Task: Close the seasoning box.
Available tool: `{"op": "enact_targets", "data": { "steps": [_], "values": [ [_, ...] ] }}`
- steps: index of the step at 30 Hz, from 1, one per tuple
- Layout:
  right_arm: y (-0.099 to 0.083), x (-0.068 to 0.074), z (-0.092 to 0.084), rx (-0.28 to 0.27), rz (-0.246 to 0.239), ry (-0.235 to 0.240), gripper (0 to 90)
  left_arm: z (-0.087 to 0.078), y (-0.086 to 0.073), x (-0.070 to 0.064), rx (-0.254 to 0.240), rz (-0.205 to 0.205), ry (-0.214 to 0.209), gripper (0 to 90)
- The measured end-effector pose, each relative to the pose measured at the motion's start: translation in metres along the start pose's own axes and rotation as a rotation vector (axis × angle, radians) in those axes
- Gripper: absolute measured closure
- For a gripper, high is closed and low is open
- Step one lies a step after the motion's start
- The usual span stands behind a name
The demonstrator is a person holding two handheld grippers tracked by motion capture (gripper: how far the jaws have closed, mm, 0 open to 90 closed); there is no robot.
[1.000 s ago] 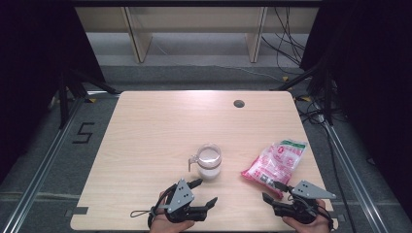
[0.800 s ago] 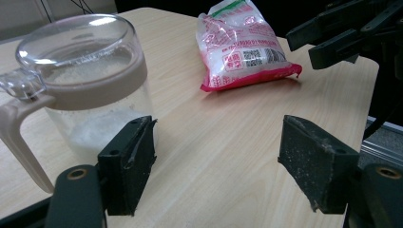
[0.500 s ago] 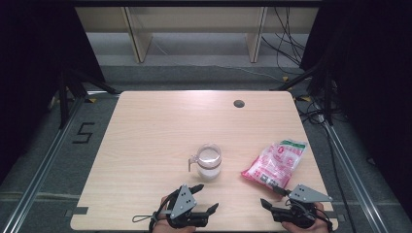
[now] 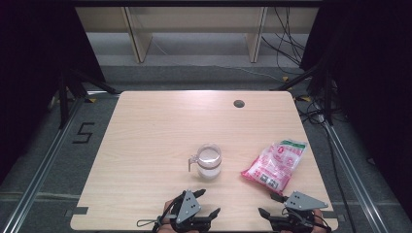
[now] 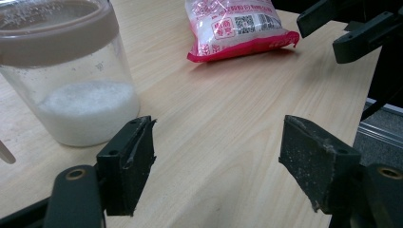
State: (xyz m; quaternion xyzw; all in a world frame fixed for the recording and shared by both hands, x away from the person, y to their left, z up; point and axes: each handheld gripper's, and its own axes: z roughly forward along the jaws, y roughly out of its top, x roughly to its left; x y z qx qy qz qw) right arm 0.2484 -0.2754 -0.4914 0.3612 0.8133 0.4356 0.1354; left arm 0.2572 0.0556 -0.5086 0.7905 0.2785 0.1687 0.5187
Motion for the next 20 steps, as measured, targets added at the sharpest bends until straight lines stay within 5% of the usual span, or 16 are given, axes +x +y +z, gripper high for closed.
{"op": "enact_targets", "data": {
  "steps": [3,5,11,19,20],
  "values": [
    [-0.0007,-0.0009,0.0007,-0.003,-0.043,-0.013,32.7,0.0007,-0.0003,-0.0008,-0.003,-0.010,-0.001,26.6],
    [-0.0009,-0.0001,0.0004,0.002,-0.039,0.006,32.6,0.0010,-0.0008,-0.0015,-0.003,-0.030,-0.004,26.6],
    [-0.0018,-0.0023,-0.0006,-0.006,-0.051,-0.010,32.5,-0.0010,-0.0009,0.0021,0.037,0.004,0.006,26.5],
    [-0.0026,-0.0030,-0.0006,0.000,-0.049,-0.008,32.3,-0.0009,-0.0017,0.0030,-0.001,-0.042,-0.006,26.2],
    [-0.0026,-0.0030,-0.0006,0.000,-0.049,-0.008,32.3,-0.0031,-0.0013,0.0053,0.025,-0.013,0.010,26.2]
  ]
}}
